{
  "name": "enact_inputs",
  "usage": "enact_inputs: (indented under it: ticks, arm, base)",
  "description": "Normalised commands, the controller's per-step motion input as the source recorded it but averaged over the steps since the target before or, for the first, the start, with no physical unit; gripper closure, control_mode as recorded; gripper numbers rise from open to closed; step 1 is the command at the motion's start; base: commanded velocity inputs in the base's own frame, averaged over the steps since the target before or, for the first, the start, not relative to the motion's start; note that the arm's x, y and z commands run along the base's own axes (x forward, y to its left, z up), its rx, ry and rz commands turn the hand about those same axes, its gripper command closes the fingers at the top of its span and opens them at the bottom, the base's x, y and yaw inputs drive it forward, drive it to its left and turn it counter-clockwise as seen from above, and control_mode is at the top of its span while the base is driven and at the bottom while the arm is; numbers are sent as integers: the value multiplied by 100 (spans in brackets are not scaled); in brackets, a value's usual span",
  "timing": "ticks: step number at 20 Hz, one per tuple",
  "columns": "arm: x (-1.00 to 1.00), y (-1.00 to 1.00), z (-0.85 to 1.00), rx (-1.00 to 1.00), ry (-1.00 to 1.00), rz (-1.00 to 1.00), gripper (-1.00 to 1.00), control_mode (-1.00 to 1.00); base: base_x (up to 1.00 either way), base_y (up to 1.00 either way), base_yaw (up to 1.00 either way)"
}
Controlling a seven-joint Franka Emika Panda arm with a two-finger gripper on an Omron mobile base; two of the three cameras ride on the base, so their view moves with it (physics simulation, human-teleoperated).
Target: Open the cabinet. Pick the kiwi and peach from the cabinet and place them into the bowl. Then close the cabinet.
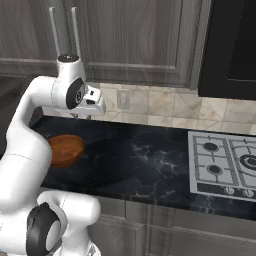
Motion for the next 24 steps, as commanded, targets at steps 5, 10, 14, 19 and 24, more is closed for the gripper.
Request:
enact_inputs:
  ticks: [5, 10, 14, 19, 24]
  arm:
    - [-14, 0, 2, 0, -11, 0, -100, -100]
    - [-35, 0, 34, -5, -34, 15, -100, -100]
    - [-49, 1, 58, -5, -44, 17, -100, -100]
    - [-44, 0, 66, -5, -50, 11, -100, -100]
    - [-34, 0, 74, -1, -49, 4, -100, -100]
  base:
    - [0, 0, 0]
    - [0, 0, 0]
    - [0, 0, 0]
    - [0, 0, 0]
    - [0, 0, 0]
